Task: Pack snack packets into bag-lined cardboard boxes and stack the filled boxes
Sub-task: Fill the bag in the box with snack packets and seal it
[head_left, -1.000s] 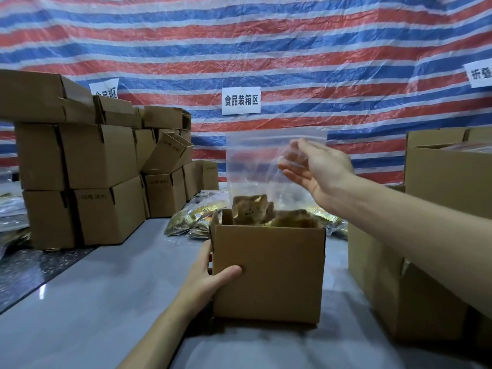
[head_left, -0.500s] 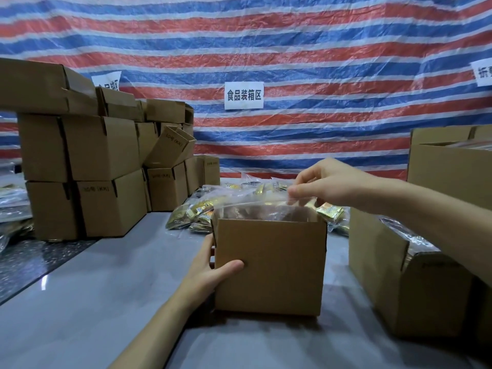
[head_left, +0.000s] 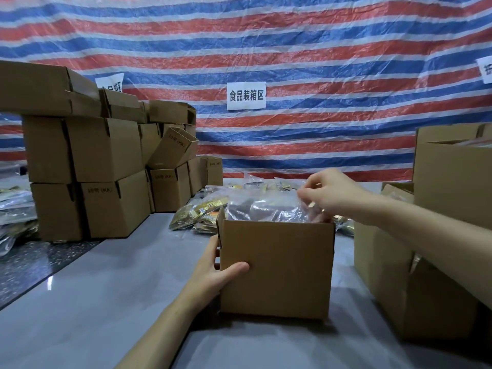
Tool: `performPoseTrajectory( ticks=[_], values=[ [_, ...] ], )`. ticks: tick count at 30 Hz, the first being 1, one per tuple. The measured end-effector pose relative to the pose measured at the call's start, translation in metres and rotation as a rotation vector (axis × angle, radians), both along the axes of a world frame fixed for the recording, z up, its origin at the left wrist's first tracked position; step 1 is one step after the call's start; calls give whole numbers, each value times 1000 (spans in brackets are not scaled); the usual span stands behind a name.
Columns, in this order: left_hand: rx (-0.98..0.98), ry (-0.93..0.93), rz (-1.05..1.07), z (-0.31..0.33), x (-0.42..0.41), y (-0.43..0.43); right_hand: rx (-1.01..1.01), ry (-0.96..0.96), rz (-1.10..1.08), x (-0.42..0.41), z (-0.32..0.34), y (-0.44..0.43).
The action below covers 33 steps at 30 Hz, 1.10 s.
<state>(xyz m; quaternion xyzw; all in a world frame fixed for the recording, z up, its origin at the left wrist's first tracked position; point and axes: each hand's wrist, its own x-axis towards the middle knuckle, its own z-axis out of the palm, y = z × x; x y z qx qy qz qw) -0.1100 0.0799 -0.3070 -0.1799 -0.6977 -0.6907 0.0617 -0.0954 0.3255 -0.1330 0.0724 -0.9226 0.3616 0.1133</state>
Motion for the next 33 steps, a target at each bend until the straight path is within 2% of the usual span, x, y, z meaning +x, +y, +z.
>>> performPoseTrajectory(
  ticks=[2, 4, 8, 11, 14, 19, 24, 30, 33],
  values=[
    [2, -3, 0, 0, 1, 0, 266, 62, 28, 2, -3, -8],
    [-2, 3, 4, 1, 1, 0, 429, 83, 35, 1, -5, -15],
    [-5, 8, 2, 3, 2, 0, 533, 52, 29, -2, -4, -21],
    [-1, 10, -2, 3, 3, 0, 599, 100, 8, -5, -2, -24],
    [-6, 17, -14, 4, 3, 0, 628, 142, 89, -6, 0, -27],
    [-2, 21, -22, 4, 4, 0, 637, -206, 373, -8, 8, -38],
    [-40, 51, 5, 3, 3, 0, 459, -612, 282, -11, 6, -44],
    [-95, 81, 49, -2, -3, -5, 295, -742, 305, -16, -4, -55],
    [-111, 83, 78, -3, -5, -5, 320, -799, 253, -21, -4, -50]
  ],
)
